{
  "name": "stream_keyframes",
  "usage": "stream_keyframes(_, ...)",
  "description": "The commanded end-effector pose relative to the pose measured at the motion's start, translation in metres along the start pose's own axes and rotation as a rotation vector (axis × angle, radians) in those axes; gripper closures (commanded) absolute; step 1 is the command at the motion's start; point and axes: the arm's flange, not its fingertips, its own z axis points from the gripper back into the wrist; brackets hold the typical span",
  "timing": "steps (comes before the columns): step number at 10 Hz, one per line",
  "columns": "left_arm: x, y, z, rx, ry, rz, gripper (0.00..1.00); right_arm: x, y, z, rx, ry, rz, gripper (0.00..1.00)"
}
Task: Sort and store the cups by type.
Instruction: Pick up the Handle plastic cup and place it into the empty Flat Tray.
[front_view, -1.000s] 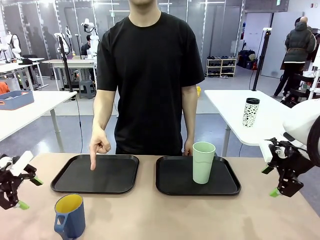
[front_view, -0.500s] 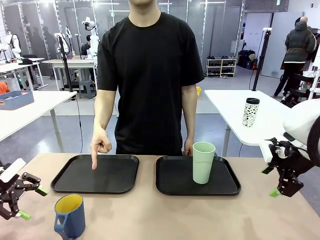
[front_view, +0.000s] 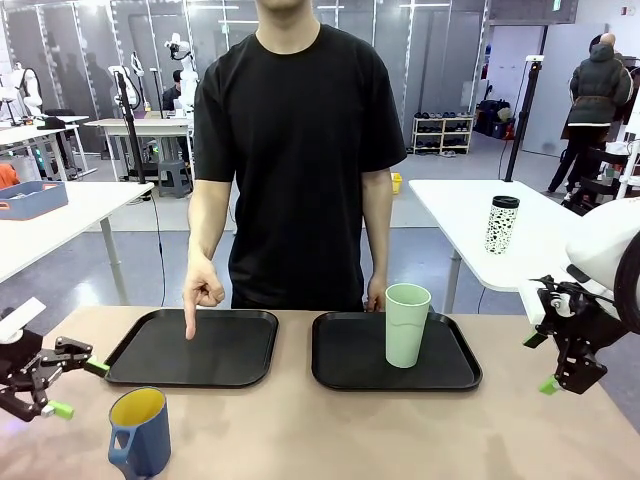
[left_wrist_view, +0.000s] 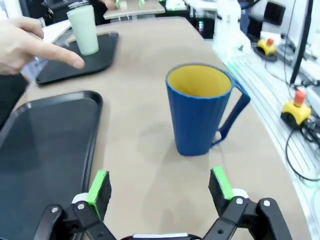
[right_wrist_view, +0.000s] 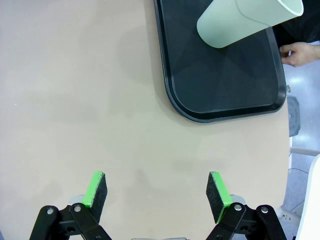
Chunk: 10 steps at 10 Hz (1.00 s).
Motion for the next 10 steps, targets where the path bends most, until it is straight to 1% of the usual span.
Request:
stream_keyframes(1, -0.032, 0.0, -0.002, 0.026, -0.114, -0.026, 0.0, 0.0, -0.003, -0.002, -0.007, 0.006, 0.003, 0.0)
stream_keyframes(3, -0.032, 0.001, -0.011, 0.004, -0.133, -0.006, 0.0, 0.0, -0.003, -0.002, -0.007, 0.006, 0.003, 0.0)
stream_keyframes(4, -0.033, 0.001, -0.012, -0.005, -0.165, -0.01, 0.0, 0.0, -0.003, -0.002, -0.007, 0.006, 0.003, 0.0)
stream_keyframes(5, -0.033, 0.002, -0.011, -0.006, -0.161, -0.009, 0.0, 0.0, -0.003, -0.002, -0.007, 0.006, 0.003, 0.0)
stream_keyframes(6, -0.033, 0.007, -0.007, 0.038, -0.141, 0.023, 0.0, 0.0, -0.003, -0.002, -0.007, 0.006, 0.003, 0.0)
stream_keyframes(7, -0.007, 0.01, -0.009, -0.014, -0.123, 0.037, 0.0, 0.0, -0.003, -0.002, -0.007, 0.006, 0.003, 0.0)
stream_keyframes(10, -0.007, 0.01, -0.009, -0.014, -0.123, 0.037, 0.0, 0.0, -0.003, -0.002, -0.007, 0.006, 0.003, 0.0)
